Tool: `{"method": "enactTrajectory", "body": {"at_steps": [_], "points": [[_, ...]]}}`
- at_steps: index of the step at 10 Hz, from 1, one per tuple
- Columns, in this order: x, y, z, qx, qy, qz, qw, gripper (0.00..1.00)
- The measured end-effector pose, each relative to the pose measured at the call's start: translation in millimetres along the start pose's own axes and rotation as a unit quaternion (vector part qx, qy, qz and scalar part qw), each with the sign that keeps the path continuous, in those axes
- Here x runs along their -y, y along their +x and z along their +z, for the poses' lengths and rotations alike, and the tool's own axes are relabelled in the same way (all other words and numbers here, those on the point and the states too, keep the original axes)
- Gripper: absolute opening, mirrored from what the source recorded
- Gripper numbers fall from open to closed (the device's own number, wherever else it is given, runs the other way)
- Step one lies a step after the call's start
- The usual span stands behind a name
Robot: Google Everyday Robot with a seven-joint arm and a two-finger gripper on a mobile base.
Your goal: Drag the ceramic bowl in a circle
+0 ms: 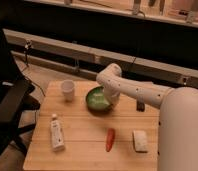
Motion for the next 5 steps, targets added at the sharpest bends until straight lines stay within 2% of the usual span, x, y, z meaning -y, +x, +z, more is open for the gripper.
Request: {"method": "enactTrajectory", "body": {"at_steps": [3,5], "points": [[28,-20,-8,0.0,0.006,-0.026,0.9996,0.0],[35,-26,-11,0.0,0.006,-0.03,0.9995,0.0]]}}
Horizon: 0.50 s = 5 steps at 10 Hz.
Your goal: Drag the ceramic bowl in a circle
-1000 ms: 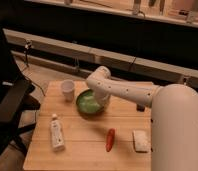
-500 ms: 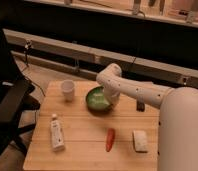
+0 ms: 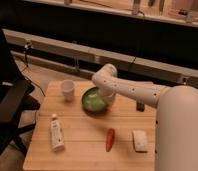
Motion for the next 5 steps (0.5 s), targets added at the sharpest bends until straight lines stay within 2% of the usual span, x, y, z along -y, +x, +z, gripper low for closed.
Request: {"method": "enactTrajectory", "body": {"at_steps": [3,5], "points": [[-9.4,4.1,0.6,0.001,0.002,-0.011,0.9999,0.0],[-4.2,0.2,-0.6,0.001,0.004,-0.019,0.9998,0.0]]}}
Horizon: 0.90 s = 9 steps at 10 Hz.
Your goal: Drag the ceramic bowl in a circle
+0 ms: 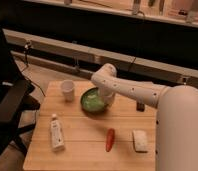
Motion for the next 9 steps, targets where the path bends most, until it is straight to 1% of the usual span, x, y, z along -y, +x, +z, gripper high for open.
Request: {"method": "enactTrajectory", "body": {"at_steps": [2,6,9], "points": [[9.9,-5.2,-1.4,-0.001,0.004,-0.001,1.0,0.0],[9.1,-5.2,-3.9,0.002,0.006,-0.014,0.9999,0.0],[11.1,-5.6,-3.3,0.002,0.01,-0.016,0.9998,0.0]]}}
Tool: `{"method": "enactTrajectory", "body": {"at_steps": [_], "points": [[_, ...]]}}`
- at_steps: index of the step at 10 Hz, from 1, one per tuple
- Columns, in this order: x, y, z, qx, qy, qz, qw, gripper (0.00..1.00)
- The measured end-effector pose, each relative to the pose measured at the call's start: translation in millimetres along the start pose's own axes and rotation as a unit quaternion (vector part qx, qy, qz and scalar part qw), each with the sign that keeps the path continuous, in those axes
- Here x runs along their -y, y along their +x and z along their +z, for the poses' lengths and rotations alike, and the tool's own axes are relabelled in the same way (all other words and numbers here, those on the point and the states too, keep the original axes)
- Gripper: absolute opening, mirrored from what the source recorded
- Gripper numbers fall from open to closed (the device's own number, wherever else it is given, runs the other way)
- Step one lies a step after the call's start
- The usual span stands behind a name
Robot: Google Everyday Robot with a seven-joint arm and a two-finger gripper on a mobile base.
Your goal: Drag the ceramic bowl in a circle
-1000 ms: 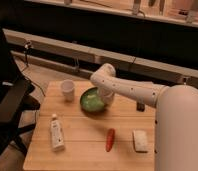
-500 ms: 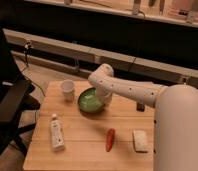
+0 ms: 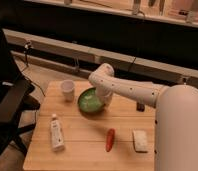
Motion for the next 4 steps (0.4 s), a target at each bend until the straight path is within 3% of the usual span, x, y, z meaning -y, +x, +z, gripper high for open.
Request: {"method": "enactTrajectory", "body": {"at_steps": [4], "points": [[4.6,-1.7,-1.0,0.003,0.005,-0.01,0.9999,0.0]]}}
